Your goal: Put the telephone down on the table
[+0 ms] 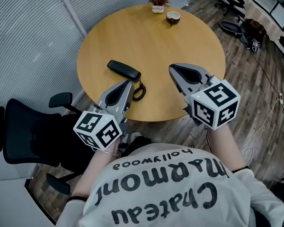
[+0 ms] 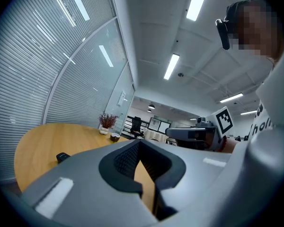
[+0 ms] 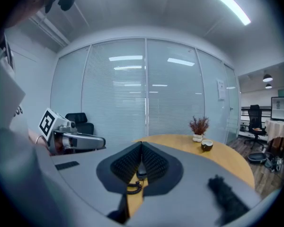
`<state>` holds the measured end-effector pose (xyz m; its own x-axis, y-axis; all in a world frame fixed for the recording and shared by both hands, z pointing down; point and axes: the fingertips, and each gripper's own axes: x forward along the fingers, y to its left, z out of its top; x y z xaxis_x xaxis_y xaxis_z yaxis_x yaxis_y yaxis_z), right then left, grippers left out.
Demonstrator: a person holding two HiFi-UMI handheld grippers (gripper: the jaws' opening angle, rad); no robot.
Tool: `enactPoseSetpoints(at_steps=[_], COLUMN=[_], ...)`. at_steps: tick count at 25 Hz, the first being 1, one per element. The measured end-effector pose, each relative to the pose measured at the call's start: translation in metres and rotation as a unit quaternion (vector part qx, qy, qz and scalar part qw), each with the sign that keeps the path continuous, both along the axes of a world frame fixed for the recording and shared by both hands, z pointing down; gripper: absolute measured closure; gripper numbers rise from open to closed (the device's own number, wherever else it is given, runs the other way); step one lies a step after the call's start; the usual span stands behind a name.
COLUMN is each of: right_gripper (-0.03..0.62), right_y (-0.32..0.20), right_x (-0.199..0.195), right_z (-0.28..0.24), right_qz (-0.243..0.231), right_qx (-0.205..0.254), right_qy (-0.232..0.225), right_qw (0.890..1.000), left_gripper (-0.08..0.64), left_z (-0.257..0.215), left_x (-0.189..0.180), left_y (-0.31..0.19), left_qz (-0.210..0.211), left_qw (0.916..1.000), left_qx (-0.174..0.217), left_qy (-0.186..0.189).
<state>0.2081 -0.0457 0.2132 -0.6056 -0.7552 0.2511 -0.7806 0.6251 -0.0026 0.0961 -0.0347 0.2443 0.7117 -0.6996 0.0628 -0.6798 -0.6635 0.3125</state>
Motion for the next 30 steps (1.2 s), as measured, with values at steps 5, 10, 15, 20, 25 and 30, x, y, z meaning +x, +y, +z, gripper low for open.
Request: enactPoseSetpoints(at_steps=[5,10,15,20,25,30], right_gripper=[0.52,0.55,0.565,0.563,0.563,0.563], right_y=[-0.001,-0.002,-0.001,-0.003,-0.001,-0.001], right_x=[0.006,0.005,0.003,0.003,0.002,0.004], right_z=[-0.01,0.0,0.006,0.004,0.006,0.007], right_qz=[0.01,0.008,0.003,-0.002,-0.005,-0.003], right_qx=[0.011,-0.008,-0.012,-0.01,-0.011,-0.013], right_qy=[-0.046,-0.04,-0.015,-0.021,-0.02,-0.018], right_qw=[0.999,0.999,1.0,1.0,1.0,1.0], left_gripper=[0.558,0.558,0.558,0.558,0.558,0.558], left_z=[0.0,0.003,0.004,0.003,0.004,0.004], left_x=[-0.001,0.0,-0.001,0.002,0.002,0.004], left_y=[0.001,0.0,0.0,-0.004,-0.003,-0.003], left_qz=[-0.001,0.0,-0.002,0.0,0.001,0.003], left_qw=[1.0,1.0,1.0,1.0,1.0,1.0], left_qx=[-0.002,-0.003,-0.004,-0.003,-0.002,-0.003], left_qy=[0.0,0.0,-0.001,-0.002,-0.003,-0.003])
